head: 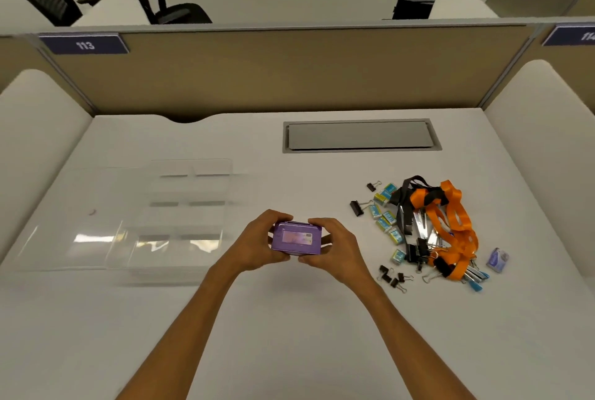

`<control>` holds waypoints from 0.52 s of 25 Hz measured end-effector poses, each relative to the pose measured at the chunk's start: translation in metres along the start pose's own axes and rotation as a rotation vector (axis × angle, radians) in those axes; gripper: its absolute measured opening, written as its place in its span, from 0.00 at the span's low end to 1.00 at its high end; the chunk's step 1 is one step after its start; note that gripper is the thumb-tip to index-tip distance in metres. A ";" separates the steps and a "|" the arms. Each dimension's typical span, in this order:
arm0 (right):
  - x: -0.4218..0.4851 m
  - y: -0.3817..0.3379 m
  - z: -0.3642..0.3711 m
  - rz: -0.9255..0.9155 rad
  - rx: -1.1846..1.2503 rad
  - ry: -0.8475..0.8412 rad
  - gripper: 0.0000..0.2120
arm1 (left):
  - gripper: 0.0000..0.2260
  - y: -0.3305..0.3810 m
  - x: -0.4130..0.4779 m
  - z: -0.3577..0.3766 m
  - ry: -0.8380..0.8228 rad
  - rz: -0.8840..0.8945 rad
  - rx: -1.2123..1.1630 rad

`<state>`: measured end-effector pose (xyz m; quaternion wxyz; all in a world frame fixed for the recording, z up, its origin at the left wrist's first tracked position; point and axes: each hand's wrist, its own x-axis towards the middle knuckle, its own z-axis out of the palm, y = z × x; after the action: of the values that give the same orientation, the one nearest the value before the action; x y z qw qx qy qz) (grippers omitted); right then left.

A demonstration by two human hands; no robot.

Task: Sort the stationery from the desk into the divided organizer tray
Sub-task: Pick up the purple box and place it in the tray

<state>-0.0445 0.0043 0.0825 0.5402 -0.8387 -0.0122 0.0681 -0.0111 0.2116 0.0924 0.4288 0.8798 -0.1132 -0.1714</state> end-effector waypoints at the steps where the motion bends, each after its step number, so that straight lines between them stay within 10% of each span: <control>1: 0.005 -0.006 0.014 -0.007 -0.015 -0.026 0.36 | 0.33 -0.009 -0.006 -0.010 0.019 -0.007 0.027; 13: 0.052 -0.071 0.175 -0.167 -0.287 -0.252 0.36 | 0.35 -0.112 -0.065 -0.128 0.067 -0.114 0.398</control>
<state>-0.0117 0.1969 0.0700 0.4130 -0.8880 -0.1589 0.1248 -0.0132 0.3936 0.0905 0.2399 0.9573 -0.0804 -0.1402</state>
